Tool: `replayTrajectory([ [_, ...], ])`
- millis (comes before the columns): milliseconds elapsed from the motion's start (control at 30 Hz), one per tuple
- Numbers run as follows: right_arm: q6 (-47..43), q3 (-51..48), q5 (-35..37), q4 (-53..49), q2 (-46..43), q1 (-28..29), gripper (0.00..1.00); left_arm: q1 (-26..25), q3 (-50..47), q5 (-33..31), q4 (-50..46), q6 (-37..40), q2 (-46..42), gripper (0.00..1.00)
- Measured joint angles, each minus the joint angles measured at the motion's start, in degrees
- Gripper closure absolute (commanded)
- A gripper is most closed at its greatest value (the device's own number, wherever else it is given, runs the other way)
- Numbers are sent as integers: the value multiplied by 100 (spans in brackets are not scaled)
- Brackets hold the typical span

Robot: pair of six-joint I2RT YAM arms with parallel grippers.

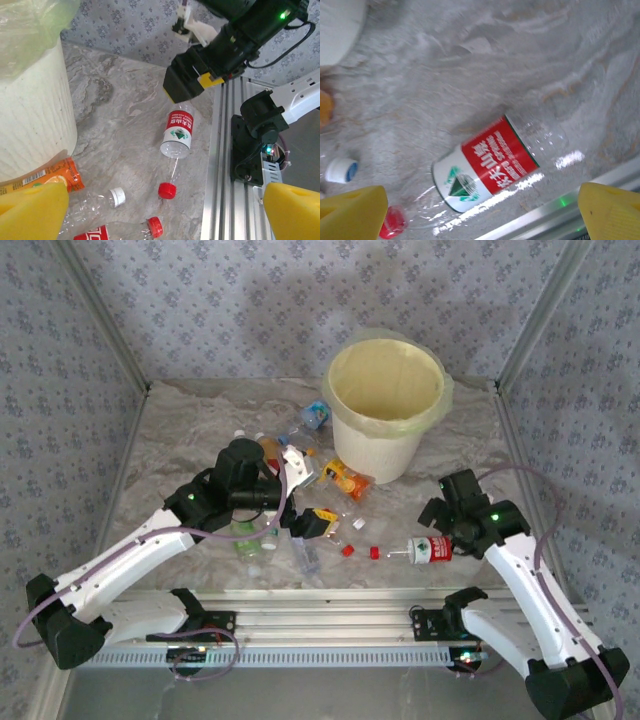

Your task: Put the plastic bottles in the bin

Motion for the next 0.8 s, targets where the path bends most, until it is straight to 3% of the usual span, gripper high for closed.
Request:
replayTrajectory([
  [333,922,-1049,-260,256,-400,0,0,0,0,-114,-4,63,0,0],
  [800,1484,-1622,-634,1786,455,22,0,-2,0,-258,-129,111,-7,0],
])
